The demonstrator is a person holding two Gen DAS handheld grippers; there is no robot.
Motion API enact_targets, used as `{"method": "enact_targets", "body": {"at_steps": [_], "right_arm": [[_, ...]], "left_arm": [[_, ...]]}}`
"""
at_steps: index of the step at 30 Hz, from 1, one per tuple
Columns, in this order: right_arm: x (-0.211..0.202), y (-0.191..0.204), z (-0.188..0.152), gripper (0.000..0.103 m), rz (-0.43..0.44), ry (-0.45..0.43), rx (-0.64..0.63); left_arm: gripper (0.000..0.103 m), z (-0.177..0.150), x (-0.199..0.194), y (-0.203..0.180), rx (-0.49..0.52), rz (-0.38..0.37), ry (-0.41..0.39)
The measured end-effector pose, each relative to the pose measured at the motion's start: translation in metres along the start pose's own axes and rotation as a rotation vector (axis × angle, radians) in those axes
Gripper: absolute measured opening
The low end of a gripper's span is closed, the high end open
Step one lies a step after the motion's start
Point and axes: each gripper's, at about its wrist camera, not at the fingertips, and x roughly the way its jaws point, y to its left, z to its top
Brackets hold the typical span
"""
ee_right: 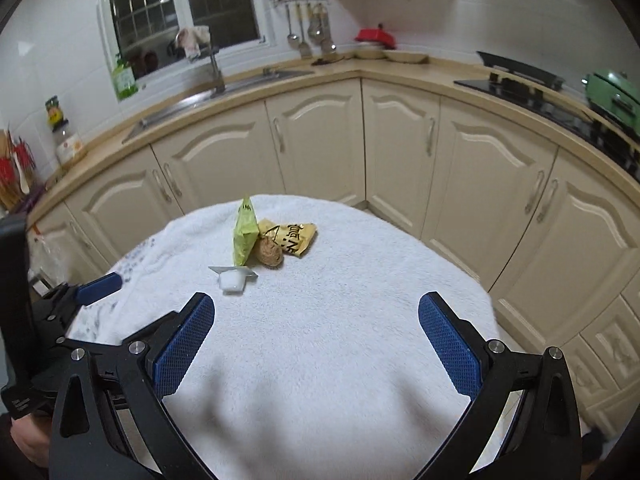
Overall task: Collect trash
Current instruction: 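Open both tools over the bin and return them to the table, then grasp the white yogurt cup with the left tool while the right tool grasps the other potato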
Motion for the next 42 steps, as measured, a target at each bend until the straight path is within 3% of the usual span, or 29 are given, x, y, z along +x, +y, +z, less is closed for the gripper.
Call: {"method": "enact_targets", "body": {"at_steps": [4,9,10,13,14,17,25,28,36,42], "right_arm": [[0.021,-0.009,0.001,0.103,-0.002,0.041,0.017],[0.049,-0.016,0.011,0.103,-0.011,0.068,0.019],[0.053,-0.016,0.012,0.103,-0.013,0.074,0.017],[0.074,-0.011,0.017,0.103,-0.007,0.099,-0.002],[0.082,-0.008,0.019,0.103,-0.003,0.109,-0.012],[0.105,0.0,0.021,0.103,0.01,0.14,-0.034],[0.156,0.03,0.023,0.09,0.05,0.198,-0.087],[0.168,0.036,0.022,0.075,0.057,0.21,-0.097],[0.168,0.047,0.02,0.034,0.081,0.166,-0.131],[0.158,0.045,0.013,0.034,0.125,0.159,-0.093]], "left_arm": [[0.098,0.015,0.045,-0.013,0.021,-0.001,0.051],[0.07,0.042,0.1,0.0,-0.001,-0.02,0.135],[0.069,0.046,0.106,0.001,-0.007,-0.027,0.139],[0.05,0.054,0.117,0.003,-0.006,-0.049,0.129],[0.037,0.056,0.119,0.005,-0.005,-0.071,0.123],[0.037,0.062,0.127,0.021,-0.034,-0.118,0.122],[0.037,0.071,0.128,0.069,-0.09,-0.051,0.105],[0.037,0.073,0.126,0.079,-0.1,-0.018,0.099],[0.037,0.077,0.133,0.09,-0.118,-0.022,0.102],[0.037,0.061,0.109,0.086,-0.119,-0.035,0.084]]}}
